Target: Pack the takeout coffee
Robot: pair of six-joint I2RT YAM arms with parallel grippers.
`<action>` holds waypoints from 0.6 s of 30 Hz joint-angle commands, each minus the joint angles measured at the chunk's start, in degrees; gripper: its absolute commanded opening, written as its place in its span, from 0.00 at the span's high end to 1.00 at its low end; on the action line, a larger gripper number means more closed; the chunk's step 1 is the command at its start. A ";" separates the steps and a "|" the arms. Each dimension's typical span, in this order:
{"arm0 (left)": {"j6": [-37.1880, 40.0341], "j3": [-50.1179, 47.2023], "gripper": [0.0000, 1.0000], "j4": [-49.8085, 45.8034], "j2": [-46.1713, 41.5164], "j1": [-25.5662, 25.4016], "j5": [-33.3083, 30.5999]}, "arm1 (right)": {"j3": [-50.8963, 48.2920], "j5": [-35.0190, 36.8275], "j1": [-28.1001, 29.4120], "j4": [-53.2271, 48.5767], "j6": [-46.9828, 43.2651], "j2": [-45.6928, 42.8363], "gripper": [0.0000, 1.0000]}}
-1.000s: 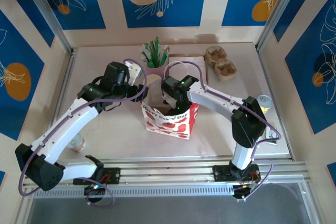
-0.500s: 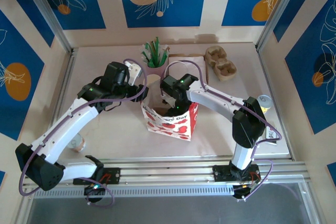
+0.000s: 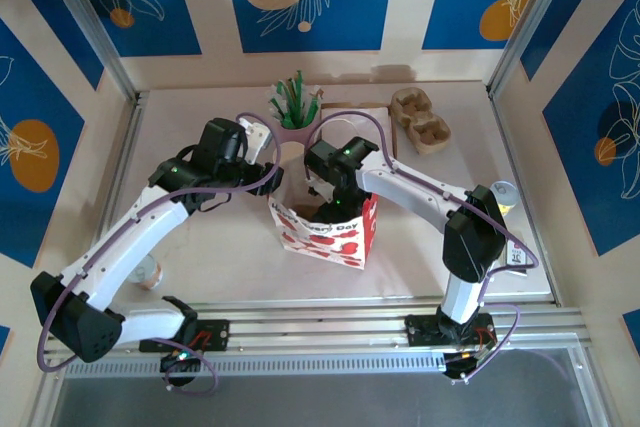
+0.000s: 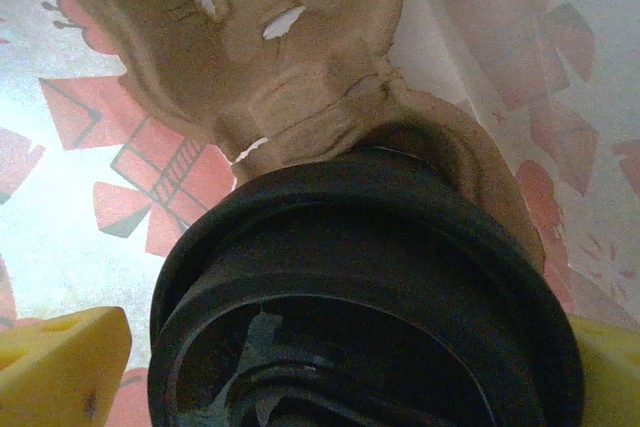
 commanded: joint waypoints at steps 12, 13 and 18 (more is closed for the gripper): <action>0.88 1.33 0.28 -2.31 1.16 0.81 -0.08 | 4.33 0.28 1.42 -3.22 0.51 -1.47 0.01; 0.88 1.33 0.28 -2.36 1.28 0.81 -0.08 | 4.45 0.20 1.53 -3.33 0.43 -1.56 0.01; 0.83 1.45 0.28 -2.74 1.43 0.81 -0.34 | 5.03 0.50 2.09 -3.75 0.33 -1.99 0.01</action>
